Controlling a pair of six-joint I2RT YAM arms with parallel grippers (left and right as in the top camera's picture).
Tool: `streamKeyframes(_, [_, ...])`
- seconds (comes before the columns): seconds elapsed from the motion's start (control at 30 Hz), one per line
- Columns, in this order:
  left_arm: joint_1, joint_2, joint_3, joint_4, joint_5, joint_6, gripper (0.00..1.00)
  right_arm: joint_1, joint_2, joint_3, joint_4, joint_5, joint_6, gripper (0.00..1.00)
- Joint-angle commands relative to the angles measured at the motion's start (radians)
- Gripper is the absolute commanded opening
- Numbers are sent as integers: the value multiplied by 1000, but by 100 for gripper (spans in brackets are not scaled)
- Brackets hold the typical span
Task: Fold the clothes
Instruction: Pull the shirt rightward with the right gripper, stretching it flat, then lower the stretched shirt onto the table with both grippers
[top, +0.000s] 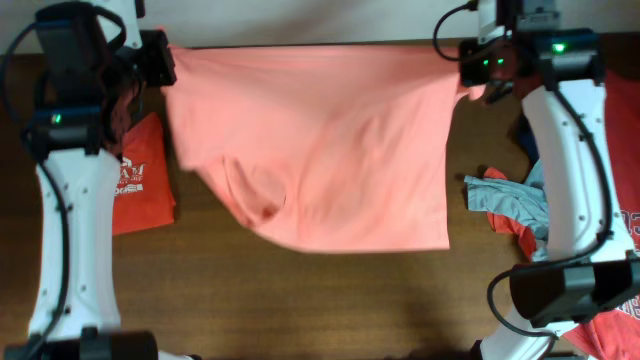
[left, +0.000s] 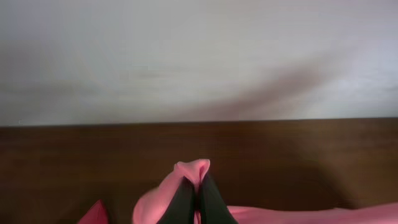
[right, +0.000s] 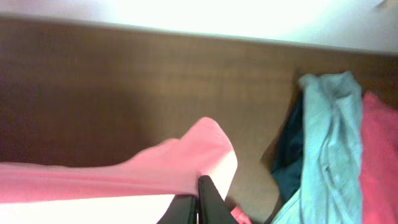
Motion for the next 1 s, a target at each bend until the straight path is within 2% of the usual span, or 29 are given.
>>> streamKeyframes(0.0, [14,-8,176,26,-58,59,0,-31,-50,194,-16,24,-2,4])
streamKeyframes(0.1, [13,-11,274,-47,-61,59,0,-24,-50,299,-89,14,-2,4])
streamKeyframes(0.17, [8,-11,320,-161,-61,59,0,-21,-50,330,-157,13,-1,4])
streamKeyframes(0.33, [-11,8,312,-461,-62,59,0,-21,-43,279,-360,5,0,4])
streamKeyframes(0.47, [-13,70,283,-700,-66,73,0,-23,-43,108,-445,-55,-2,4])
streamKeyframes(0.6, [-13,150,239,-874,-79,97,0,-23,-43,-151,-457,-93,-18,4])
streamKeyframes(0.73, [-13,203,153,-925,-107,97,0,-23,-43,-372,-431,-103,-16,4])
streamKeyframes(0.97, [-13,205,-146,-962,-103,66,0,-23,-50,-667,-383,-120,16,4])
